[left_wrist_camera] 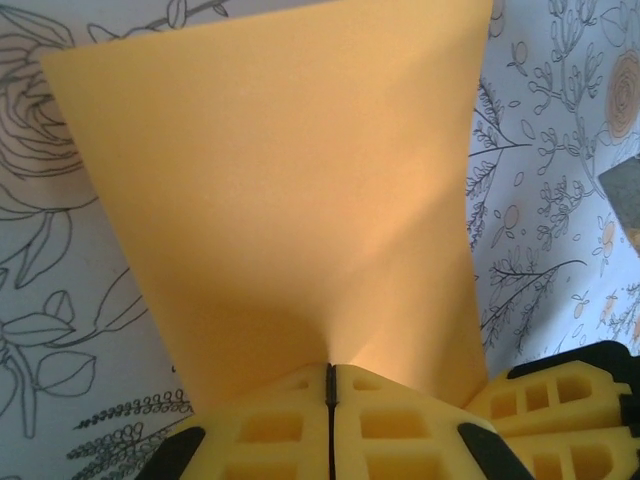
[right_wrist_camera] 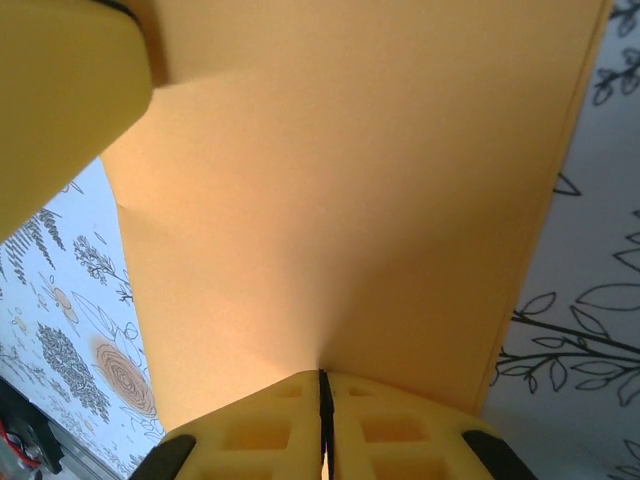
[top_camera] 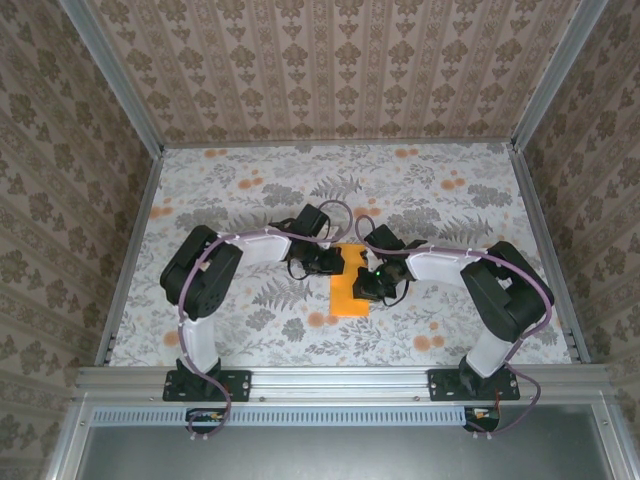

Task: Fold a paper plane with a square sheet of paper (fold left side to right side)
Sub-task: Hold the square sheet of paper at the center of the table, then first fold the square sheet of paper in half at the center of the table.

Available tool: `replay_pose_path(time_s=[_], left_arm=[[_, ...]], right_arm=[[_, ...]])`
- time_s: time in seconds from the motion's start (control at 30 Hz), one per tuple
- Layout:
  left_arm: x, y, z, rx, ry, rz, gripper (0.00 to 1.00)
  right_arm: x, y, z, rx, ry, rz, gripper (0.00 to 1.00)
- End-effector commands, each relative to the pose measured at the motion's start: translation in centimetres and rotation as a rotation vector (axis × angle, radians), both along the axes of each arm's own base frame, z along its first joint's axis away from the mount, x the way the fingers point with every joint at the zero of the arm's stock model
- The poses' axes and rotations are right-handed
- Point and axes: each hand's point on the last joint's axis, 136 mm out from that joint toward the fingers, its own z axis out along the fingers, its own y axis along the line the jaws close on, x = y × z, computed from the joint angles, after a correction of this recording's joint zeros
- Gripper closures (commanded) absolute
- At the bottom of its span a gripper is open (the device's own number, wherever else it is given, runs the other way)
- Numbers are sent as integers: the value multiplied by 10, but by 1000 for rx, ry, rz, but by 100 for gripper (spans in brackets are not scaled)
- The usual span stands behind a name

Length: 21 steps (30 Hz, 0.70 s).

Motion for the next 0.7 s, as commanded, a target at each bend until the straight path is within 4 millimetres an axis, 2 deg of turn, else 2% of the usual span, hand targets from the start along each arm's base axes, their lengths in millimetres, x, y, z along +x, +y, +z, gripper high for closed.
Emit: replay_pose_path(time_s=[0.0, 0.2, 0.43, 0.67], left_arm=[[6, 2, -9, 11, 0, 16, 94], [9, 8, -16, 7, -21, 34, 96], [24, 19, -16, -10, -78, 84, 100], [37, 30, -20, -21, -61, 156, 100]], right_arm=[[-19, -32, -31, -177, 77, -1, 90], [-23, -38, -35, -215, 90, 20, 90], [-30, -45, -39, -245, 109, 40, 91], [-31, -47, -39, -251, 109, 48, 91]])
